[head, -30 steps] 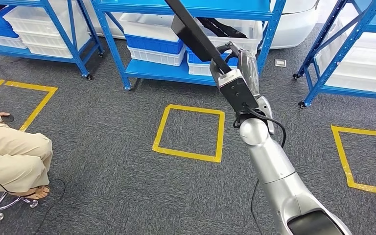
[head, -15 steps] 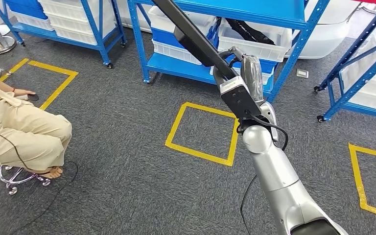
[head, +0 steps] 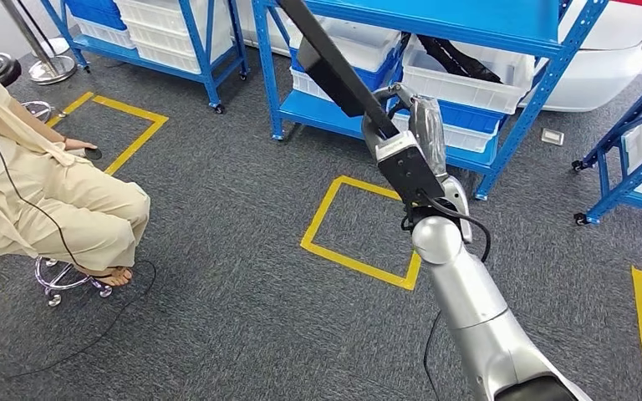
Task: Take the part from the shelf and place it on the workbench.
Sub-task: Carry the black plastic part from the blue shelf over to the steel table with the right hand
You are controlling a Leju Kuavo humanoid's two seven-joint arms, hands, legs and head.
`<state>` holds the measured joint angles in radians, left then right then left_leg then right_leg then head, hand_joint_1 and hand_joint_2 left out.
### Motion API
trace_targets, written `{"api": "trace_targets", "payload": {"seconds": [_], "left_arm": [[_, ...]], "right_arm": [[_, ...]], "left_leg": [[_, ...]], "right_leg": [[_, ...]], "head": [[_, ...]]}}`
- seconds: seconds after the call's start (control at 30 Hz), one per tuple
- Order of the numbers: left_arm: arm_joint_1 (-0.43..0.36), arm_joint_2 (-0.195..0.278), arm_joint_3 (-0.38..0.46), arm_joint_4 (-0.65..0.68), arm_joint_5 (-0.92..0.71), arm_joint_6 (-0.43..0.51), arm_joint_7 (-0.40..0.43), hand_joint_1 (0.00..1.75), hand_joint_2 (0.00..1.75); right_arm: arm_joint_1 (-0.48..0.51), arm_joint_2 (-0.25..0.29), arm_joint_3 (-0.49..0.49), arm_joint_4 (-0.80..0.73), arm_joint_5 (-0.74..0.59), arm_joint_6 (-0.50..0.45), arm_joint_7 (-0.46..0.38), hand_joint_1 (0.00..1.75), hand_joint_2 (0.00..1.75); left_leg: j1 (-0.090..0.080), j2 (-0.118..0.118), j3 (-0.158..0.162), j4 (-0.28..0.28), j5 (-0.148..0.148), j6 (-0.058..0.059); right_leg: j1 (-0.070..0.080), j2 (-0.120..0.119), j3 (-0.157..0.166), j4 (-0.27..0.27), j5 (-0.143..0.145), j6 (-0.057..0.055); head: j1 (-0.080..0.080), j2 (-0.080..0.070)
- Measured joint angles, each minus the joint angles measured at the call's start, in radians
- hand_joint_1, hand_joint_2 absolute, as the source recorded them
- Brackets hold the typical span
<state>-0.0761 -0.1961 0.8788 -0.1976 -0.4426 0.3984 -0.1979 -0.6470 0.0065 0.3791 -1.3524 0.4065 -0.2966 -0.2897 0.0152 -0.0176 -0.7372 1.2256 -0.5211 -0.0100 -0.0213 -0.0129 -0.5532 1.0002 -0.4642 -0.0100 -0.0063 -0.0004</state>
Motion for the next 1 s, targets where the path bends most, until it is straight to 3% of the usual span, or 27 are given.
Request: {"api": "trace_targets", "payload": {"seconds": [0.07,0.1,0.2,0.27,0.37,0.43,0.47,0.53,0.57,0.6,0.67,0.73,0.77,0.83,0.87,0.93,1.0], "left_arm": [[-0.003,-0.002,0.000,0.000,-0.003,0.000,-0.001,0.00,1.75],[-0.003,-0.003,-0.001,0.000,-0.003,0.000,-0.002,0.00,1.75],[-0.005,-0.005,-0.001,0.000,-0.004,0.000,-0.004,0.00,1.75],[-0.008,-0.006,-0.001,0.000,-0.003,0.000,-0.005,0.00,1.75],[-0.009,-0.008,-0.001,0.000,-0.006,0.002,-0.005,0.00,1.75],[-0.009,-0.010,-0.001,0.000,-0.010,0.003,-0.002,0.00,1.75],[-0.010,-0.010,-0.001,0.000,-0.012,0.003,0.000,0.00,1.75],[-0.011,-0.010,-0.001,0.000,-0.016,0.002,0.004,0.00,1.75],[-0.011,-0.011,-0.001,0.000,-0.018,0.001,0.005,0.00,1.75],[-0.011,-0.011,-0.001,0.000,-0.020,0.001,0.006,0.00,1.75],[-0.011,-0.012,-0.001,0.000,-0.021,0.000,0.007,0.00,1.75],[-0.011,-0.014,-0.001,0.000,-0.024,-0.001,0.006,0.00,1.75],[-0.012,-0.015,-0.001,0.000,-0.026,-0.001,0.006,0.00,1.75],[-0.011,-0.016,-0.001,0.000,-0.028,-0.002,0.006,0.00,1.75],[-0.010,-0.016,-0.002,0.000,-0.029,-0.002,0.006,0.00,1.75],[-0.009,-0.015,-0.002,0.000,-0.030,-0.001,0.006,0.00,1.75],[-0.010,-0.015,-0.002,0.000,-0.031,0.001,0.007,0.00,1.75]], "right_arm": [[0.001,0.002,0.000,0.000,0.004,-0.001,0.005,1.75,1.75],[0.002,0.002,0.000,0.000,0.006,-0.002,0.005,1.75,1.75],[0.002,0.001,0.000,0.000,0.007,-0.004,0.005,1.75,1.75],[0.001,0.001,0.000,0.000,0.007,-0.006,0.004,1.75,1.75],[0.003,0.000,0.000,0.000,0.007,-0.012,-0.004,1.75,1.75],[0.007,-0.004,-0.001,0.000,0.007,-0.020,-0.012,1.75,1.75],[0.013,-0.007,-0.002,0.000,0.007,-0.024,-0.015,1.75,1.75],[0.031,-0.016,-0.005,-0.001,0.007,-0.032,-0.018,1.75,1.75],[0.042,-0.021,-0.007,-0.002,0.007,-0.034,-0.018,1.75,1.75],[0.051,-0.025,-0.008,-0.003,0.007,-0.037,-0.017,1.75,1.75],[0.060,-0.032,-0.010,-0.010,0.007,-0.041,-0.016,1.75,1.75],[0.062,-0.035,-0.014,-0.020,0.007,-0.043,-0.016,1.75,1.75],[0.063,-0.036,-0.016,-0.024,0.007,-0.044,-0.016,1.75,1.75],[0.065,-0.038,-0.017,-0.029,0.008,-0.044,-0.015,1.75,1.75],[0.066,-0.039,-0.017,-0.032,0.010,-0.044,-0.014,1.75,1.75],[0.069,-0.039,-0.017,-0.042,0.013,-0.045,-0.013,1.75,1.75],[0.074,-0.040,-0.017,-0.055,0.016,-0.045,-0.008,1.75,1.75]], "left_leg": [[0.006,0.011,-0.034,0.081,-0.024,-0.010],[0.010,0.016,-0.021,0.062,-0.008,-0.013],[0.017,0.053,0.096,-0.145,0.071,-0.016],[0.011,0.062,0.129,-0.209,0.085,-0.006],[0.002,0.037,0.127,-0.216,0.092,0.020],[0.002,0.023,0.129,-0.224,0.101,0.038],[0.001,0.016,0.128,-0.225,0.102,0.044],[-0.001,-0.005,0.125,-0.225,0.104,0.050],[-0.003,-0.017,0.125,-0.225,0.104,0.051],[-0.006,-0.029,0.125,-0.224,0.105,0.052],[-0.010,-0.050,0.125,-0.224,0.106,0.053],[-0.014,-0.066,0.123,-0.222,0.107,0.050],[-0.015,-0.073,0.122,-0.221,0.108,0.047],[-0.015,-0.086,0.117,-0.222,0.111,0.038],[-0.015,-0.083,0.114,-0.218,0.110,0.034],[-0.015,-0.048,0.090,-0.171,0.078,0.025],[-0.009,-0.007,0.030,-0.046,0.014,0.013]], "right_leg": [[0.000,-0.019,-0.001,0.000,0.000,0.000],[-0.001,-0.029,-0.001,0.001,0.000,0.001],[0.002,-0.050,0.000,0.003,-0.004,0.009],[0.009,-0.061,-0.001,0.004,-0.006,0.022],[0.013,-0.067,-0.002,0.005,-0.011,0.044],[0.011,-0.037,-0.030,0.066,-0.046,0.045],[0.008,-0.016,-0.059,0.128,-0.075,0.039],[0.010,0.004,-0.126,0.263,-0.127,0.034],[0.011,0.008,-0.144,0.297,-0.135,0.036],[0.013,0.010,-0.143,0.290,-0.126,0.041],[0.016,0.028,-0.083,0.162,-0.070,0.047],[0.021,0.057,-0.022,0.035,-0.020,0.039],[0.023,0.066,-0.008,0.008,-0.009,0.032],[0.024,0.055,-0.003,-0.002,-0.001,0.022],[0.019,0.046,-0.001,-0.006,0.002,0.017],[0.006,0.027,0.004,-0.014,0.008,0.003],[0.004,0.009,0.006,-0.016,0.008,-0.007]], "head": [[0.000,0.000],[0.000,0.000],[-0.001,0.000],[0.002,0.000],[0.006,0.000],[0.006,0.000],[0.007,0.000],[0.009,0.000],[0.009,0.000],[0.010,0.000],[0.010,0.000],[0.009,0.000],[0.009,0.000],[0.009,0.000],[0.009,0.000],[0.005,0.000],[-0.001,0.000]]}}
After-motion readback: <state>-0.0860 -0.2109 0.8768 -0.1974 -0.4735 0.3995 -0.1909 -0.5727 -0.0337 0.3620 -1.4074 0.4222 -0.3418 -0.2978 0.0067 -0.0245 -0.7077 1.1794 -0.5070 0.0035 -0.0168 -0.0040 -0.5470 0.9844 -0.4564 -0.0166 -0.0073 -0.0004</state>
